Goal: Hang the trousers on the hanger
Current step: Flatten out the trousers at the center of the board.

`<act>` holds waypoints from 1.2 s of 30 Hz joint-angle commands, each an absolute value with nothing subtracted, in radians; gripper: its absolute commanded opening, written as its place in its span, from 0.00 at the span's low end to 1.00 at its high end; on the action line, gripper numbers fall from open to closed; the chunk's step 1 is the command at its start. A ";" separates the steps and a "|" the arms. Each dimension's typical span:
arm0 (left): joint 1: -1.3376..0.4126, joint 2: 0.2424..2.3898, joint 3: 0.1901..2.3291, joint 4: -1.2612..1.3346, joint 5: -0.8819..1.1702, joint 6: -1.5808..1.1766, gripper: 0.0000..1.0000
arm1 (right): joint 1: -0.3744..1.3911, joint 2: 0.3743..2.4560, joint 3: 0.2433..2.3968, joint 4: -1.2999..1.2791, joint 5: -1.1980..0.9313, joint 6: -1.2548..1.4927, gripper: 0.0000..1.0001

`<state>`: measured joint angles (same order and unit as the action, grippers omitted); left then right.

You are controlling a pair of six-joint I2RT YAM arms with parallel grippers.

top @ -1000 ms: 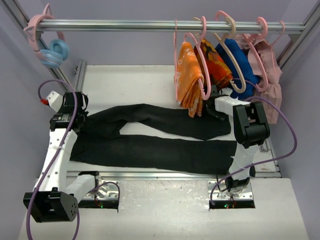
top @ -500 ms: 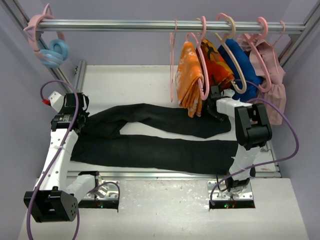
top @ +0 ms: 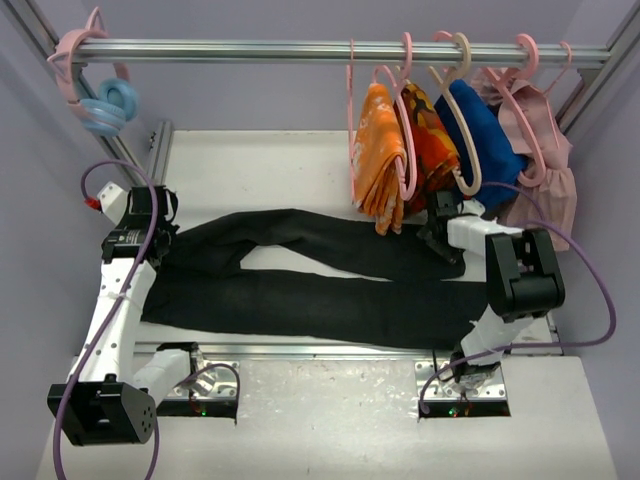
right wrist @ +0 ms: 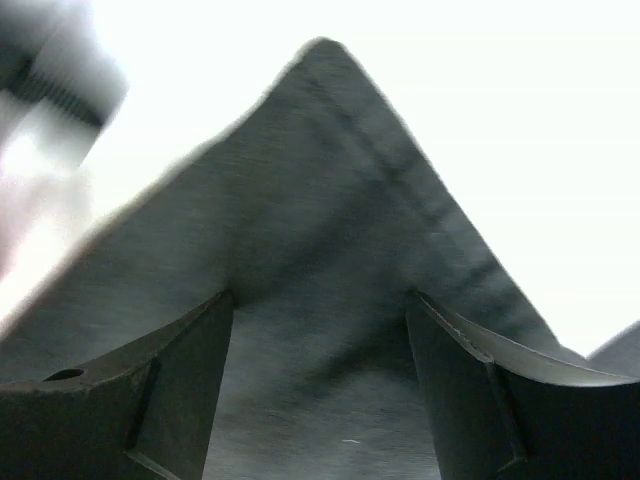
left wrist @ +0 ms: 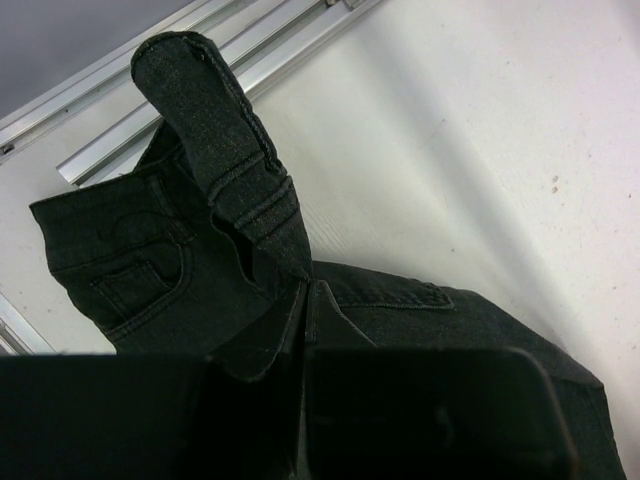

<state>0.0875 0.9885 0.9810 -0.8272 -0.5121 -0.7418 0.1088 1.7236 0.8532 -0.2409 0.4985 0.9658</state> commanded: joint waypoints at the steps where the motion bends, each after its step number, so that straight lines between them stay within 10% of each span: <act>1: 0.094 0.948 1.014 -0.821 -0.531 -0.760 0.00 | 0.073 1.583 0.722 -0.239 0.478 0.989 0.71; 8: 0.094 0.937 1.003 -0.832 -0.539 -0.787 0.00 | 0.063 1.451 0.724 -0.199 0.451 0.921 0.70; 23: 0.095 0.930 0.965 -0.802 -0.529 -0.750 0.00 | 0.048 1.856 1.121 -0.322 0.495 0.894 0.73; 36: 0.095 0.928 0.960 -0.796 -0.517 -0.749 0.00 | 0.046 1.774 0.982 -0.293 0.428 0.933 0.60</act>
